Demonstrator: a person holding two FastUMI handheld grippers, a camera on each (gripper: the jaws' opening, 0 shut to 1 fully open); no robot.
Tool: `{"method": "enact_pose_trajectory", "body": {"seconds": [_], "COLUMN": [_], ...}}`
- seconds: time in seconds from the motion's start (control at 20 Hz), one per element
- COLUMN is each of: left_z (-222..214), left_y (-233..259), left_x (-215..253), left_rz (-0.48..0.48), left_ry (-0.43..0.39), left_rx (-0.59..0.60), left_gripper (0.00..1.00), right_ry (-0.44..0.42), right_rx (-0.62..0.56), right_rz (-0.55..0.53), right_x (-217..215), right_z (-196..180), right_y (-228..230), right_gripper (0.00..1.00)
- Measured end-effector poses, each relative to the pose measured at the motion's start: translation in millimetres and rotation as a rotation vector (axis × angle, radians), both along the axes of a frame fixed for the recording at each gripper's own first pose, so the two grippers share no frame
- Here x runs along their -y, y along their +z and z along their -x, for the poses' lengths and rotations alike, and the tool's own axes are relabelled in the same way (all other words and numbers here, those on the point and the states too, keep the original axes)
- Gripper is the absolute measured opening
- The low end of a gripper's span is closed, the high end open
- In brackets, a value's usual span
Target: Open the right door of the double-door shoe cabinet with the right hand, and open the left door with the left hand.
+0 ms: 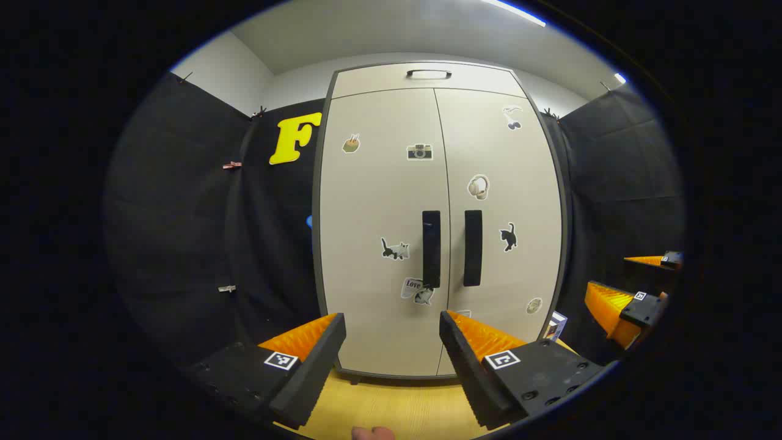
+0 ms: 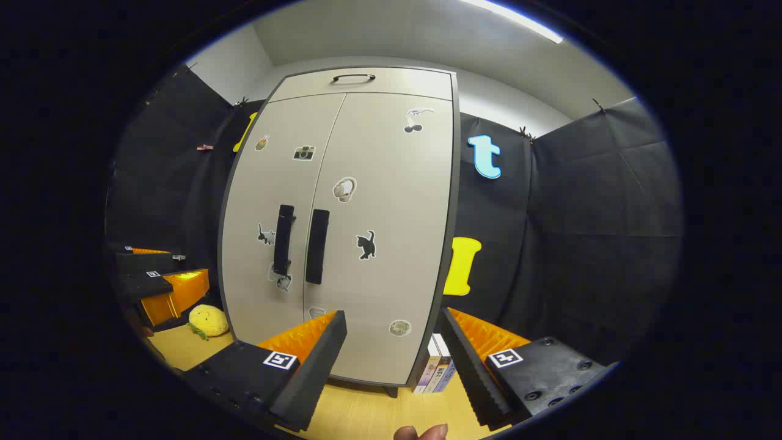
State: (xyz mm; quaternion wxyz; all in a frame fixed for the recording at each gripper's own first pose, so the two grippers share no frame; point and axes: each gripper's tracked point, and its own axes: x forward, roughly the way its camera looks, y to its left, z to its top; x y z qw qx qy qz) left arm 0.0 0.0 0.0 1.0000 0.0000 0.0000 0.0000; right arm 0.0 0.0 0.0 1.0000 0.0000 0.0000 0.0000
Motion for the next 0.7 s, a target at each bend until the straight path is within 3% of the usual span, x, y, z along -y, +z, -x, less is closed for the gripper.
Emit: {"method": "enact_pose_trajectory", "body": {"seconds": [0.45,0.7], "left_z": [16,29], "left_y": [39,43], "left_x": [-12,-20], "left_rz": [-0.008,0.029], "left_ry": [-0.083,-0.112], "left_rx": [0.007,-0.004], "left_gripper": [0.95,0.95], "right_ry": [-0.021,-0.052], "right_rx": [-0.035,-0.025], "right_rz": [-0.087,-0.07], "right_x": [-32,-42], "right_z": [21,39], "right_y": [36,51], "right_gripper": [0.97,0.97]}}
